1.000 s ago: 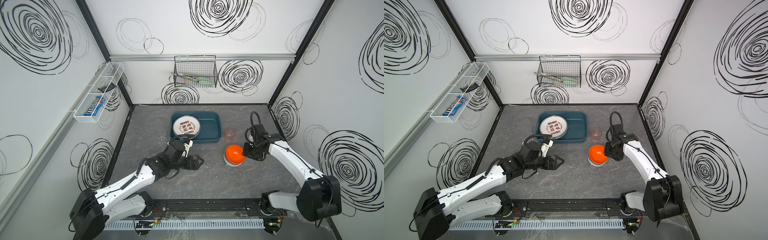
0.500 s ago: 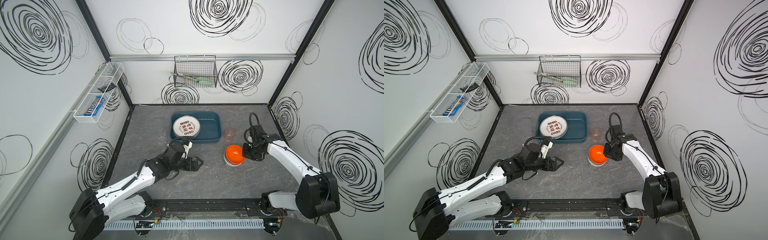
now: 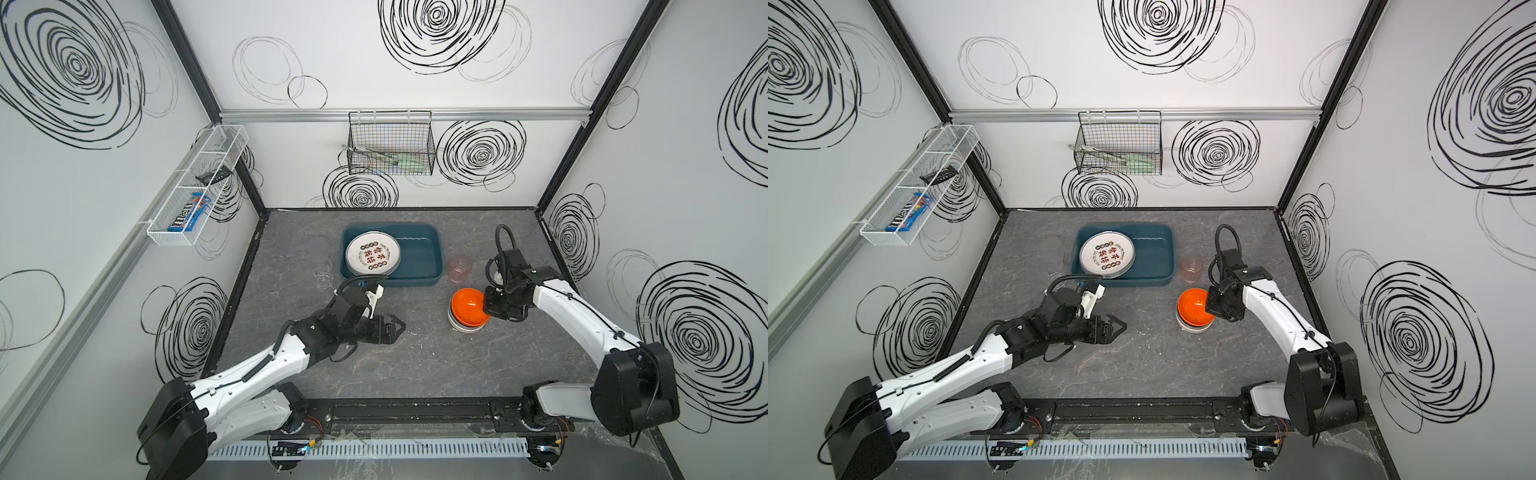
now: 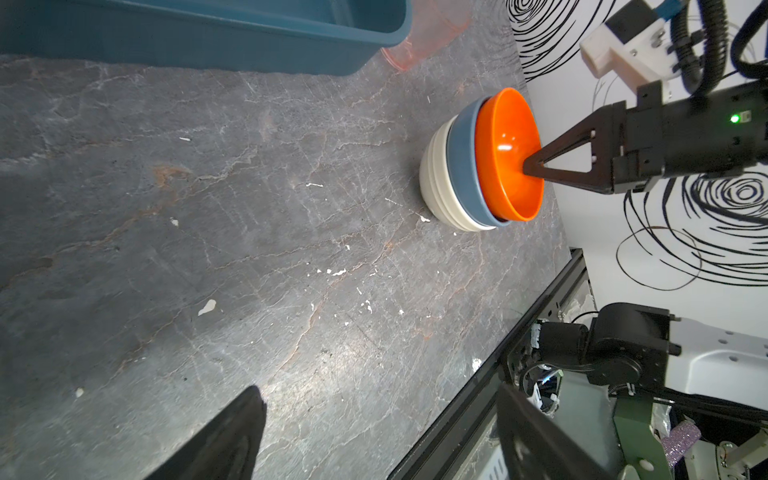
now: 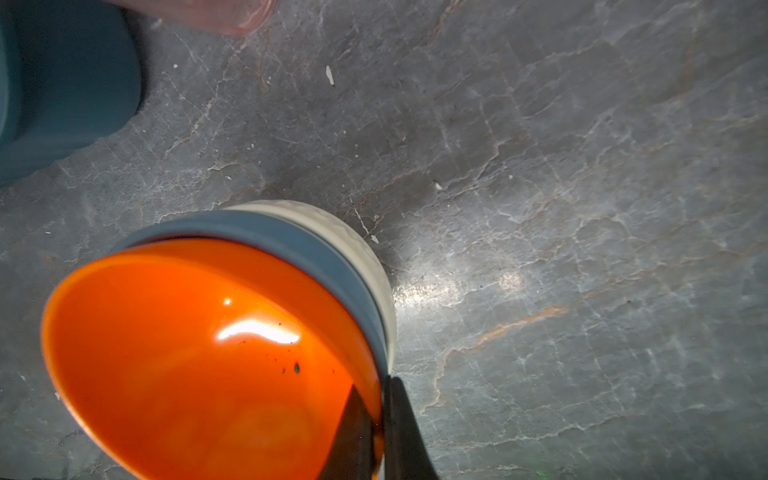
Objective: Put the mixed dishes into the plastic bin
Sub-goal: 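Pinch the orange bowl rim with the right gripper, then lift the orange bowl off the stack and carry it toward the bin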
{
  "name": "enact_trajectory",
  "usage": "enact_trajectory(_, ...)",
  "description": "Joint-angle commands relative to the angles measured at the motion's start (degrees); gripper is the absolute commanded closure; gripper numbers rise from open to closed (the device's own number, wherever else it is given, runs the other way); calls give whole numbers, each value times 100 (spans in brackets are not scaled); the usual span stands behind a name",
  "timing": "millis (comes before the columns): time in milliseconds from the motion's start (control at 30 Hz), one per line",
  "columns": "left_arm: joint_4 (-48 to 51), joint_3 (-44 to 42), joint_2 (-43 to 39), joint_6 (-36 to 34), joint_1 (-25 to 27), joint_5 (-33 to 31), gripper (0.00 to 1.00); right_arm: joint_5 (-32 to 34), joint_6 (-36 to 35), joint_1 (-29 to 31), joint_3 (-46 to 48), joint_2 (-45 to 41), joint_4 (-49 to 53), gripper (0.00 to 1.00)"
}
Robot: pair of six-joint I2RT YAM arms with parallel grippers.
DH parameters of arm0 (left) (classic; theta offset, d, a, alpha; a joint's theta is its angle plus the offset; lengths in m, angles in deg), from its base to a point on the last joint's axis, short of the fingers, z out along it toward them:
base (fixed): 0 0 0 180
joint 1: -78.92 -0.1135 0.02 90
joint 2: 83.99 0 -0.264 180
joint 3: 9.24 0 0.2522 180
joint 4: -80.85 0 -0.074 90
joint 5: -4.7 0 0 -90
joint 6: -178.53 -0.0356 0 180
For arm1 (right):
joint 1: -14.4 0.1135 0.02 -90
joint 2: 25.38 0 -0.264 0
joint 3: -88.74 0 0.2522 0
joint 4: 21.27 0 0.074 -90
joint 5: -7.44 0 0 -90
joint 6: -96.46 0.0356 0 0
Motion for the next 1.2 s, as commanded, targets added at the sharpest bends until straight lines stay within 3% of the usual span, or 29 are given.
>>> enact_trajectory(0,-230,-31,-145,22,-3,-65,10,193,-46,45,-310,-40,267,96)
enact_trajectory(533,-2,-101,-537,83,-207,-225,9,-77,-167,175,-1267,78,423,100)
enact_trajectory(1167,358,-314,-1254,304,-980,-52,5,-408,-44,809,-2902,1830,-182,100)
